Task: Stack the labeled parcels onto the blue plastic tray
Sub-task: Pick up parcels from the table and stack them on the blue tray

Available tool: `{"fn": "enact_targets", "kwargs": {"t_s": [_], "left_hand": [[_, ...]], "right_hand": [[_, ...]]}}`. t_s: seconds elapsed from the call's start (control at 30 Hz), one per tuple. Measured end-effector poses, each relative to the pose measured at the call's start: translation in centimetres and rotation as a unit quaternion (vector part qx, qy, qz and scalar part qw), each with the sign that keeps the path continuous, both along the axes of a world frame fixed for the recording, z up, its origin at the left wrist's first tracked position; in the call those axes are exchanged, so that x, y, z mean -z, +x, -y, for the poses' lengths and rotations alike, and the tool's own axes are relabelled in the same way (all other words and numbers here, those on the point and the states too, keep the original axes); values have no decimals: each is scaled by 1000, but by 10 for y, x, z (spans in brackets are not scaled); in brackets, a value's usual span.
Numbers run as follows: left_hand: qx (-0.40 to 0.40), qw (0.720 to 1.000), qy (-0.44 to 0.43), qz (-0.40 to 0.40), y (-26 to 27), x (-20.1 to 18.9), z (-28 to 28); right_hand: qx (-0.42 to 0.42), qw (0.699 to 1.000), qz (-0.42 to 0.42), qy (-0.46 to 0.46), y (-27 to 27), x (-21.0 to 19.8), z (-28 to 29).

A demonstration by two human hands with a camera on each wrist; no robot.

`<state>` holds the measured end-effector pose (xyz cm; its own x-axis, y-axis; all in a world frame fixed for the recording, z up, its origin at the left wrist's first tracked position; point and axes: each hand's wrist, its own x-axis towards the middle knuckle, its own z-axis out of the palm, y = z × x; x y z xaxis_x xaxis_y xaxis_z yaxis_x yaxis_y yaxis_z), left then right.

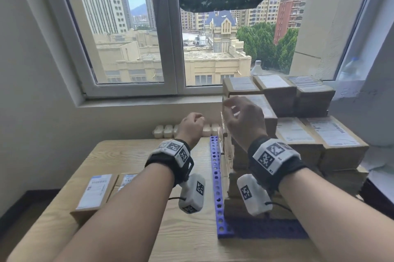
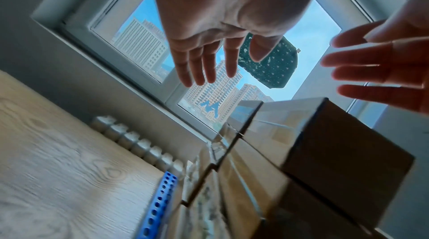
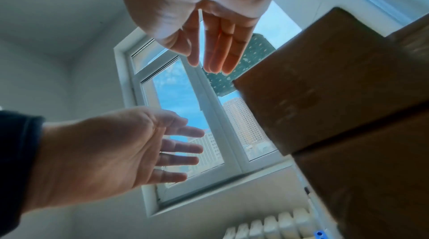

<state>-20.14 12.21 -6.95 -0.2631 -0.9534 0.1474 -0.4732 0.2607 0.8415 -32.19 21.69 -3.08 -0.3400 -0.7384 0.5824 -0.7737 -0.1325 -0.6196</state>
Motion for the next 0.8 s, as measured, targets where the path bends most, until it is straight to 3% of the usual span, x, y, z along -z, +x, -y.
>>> {"fn": "enact_targets", "kwargs": {"t_s": [0.27,0.8], "left_hand": [[-58,991,-34,113,91,27,14],[-96,987,50,122,274,81,91]], "right_hand": [[-67,992,-40,100,76,31,19],[-81,974,-7,212,240,93,115]]}}
